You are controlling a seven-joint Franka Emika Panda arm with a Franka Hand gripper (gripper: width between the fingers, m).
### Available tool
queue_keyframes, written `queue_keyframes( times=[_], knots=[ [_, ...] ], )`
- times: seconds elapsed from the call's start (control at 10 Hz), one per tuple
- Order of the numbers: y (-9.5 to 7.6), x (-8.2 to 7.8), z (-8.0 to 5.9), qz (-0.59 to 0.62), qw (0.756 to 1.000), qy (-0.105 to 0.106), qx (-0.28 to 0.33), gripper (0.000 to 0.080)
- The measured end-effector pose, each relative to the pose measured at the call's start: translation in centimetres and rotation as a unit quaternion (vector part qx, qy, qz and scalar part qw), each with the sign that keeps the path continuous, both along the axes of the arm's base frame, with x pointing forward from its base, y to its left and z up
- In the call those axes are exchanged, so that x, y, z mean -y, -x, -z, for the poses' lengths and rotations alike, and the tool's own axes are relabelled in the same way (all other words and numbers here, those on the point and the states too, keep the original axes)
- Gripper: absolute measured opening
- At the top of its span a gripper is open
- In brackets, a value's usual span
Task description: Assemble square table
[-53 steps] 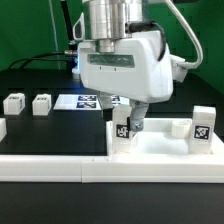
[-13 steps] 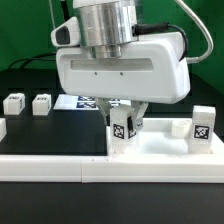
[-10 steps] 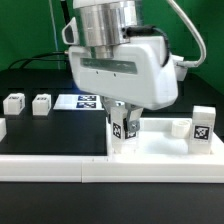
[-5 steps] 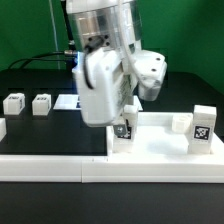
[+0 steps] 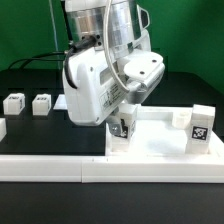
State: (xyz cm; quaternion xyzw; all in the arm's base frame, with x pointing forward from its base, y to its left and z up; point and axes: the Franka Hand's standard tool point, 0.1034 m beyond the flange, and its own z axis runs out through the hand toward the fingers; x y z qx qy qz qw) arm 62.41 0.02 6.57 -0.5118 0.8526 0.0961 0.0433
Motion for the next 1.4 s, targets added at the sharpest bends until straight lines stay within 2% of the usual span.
queue_keyframes(
  times=[0.1,0.2,0.3,0.4,0.5,0.7,0.9,1.1,1.2,1.4],
  knots=[
    [0.1,0.0,0.1,0.0,1.0,0.0,-0.001,0.0301],
    [0.1,0.0,0.1,0.0,1.0,0.0,-0.001,0.0485],
    [0.1,0.0,0.1,0.0,1.0,0.0,-0.001,0.0593],
    [0.1,0.0,0.1,0.0,1.0,0.0,-0.001,0.0593],
    [0.1,0.0,0.1,0.0,1.0,0.0,-0.001,0.0637],
    [0.0,-0.2,-0.1,-0.004,1.0,0.0,0.002,0.0646],
    [-0.1,-1.3,-2.3,-0.046,0.999,-0.003,0.028,0.0649],
    [-0.1,-2.2,-3.3,-0.074,0.997,-0.006,0.038,0.0649],
    [-0.1,-2.8,-3.7,-0.079,0.996,-0.007,0.041,0.0649],
    [0.0,-2.7,-3.3,-0.077,0.996,-0.006,0.038,0.0649]
  ],
)
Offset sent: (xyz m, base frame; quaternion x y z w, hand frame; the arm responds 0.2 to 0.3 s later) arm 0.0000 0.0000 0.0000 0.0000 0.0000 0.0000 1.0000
